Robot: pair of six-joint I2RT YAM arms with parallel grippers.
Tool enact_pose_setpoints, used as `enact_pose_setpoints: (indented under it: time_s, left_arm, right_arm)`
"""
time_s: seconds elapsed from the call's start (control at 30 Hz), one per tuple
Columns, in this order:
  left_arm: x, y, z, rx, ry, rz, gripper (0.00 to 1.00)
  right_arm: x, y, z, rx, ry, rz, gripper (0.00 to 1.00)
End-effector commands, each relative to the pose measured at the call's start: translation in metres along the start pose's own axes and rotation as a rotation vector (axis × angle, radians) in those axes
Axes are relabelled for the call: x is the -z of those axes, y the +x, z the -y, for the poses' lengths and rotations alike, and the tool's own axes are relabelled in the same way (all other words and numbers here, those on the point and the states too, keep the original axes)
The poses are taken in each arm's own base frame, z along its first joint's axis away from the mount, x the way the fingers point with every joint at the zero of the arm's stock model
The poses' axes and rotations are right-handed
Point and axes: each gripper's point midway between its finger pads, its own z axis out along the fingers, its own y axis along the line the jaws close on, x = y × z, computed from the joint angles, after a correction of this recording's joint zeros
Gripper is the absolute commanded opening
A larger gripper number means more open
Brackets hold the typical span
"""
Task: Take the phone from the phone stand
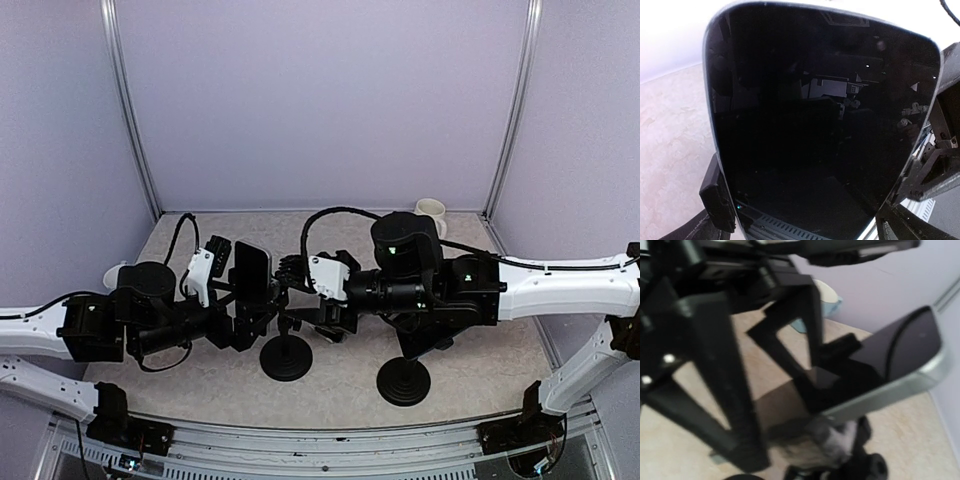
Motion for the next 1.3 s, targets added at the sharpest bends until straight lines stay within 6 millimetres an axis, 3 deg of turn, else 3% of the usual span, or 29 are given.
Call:
enact_pose_setpoints:
  time_s: [0.0,0.2,0.43,1.27]
  left_arm:
    - [-0.001,0.014,-0.006,0.012,-0.005,-0.029,0.99]
    - [-0.004,0.019,-0.007,0.004,-0.013,-0.033,0.98]
    - [-0.002,0.017,-0.004,0.008,0.008,-0.026,0.81]
    - [-0.001,0.018,0.003,-0.007,0.039,-0.031,0.59]
  right_arm:
    - [0.003,-0.005,0.006,0.042,0.071,0.000,0.56]
    - [-0.001,-0.005,0.005,0.066,0.102,-0.014,0.54]
    - [-0.006,-0.005,0.004,0.107,0.154,-0.038,0.50]
    - [-0.027,-0.005,0.010,0.232,0.334,-0.104,0.48]
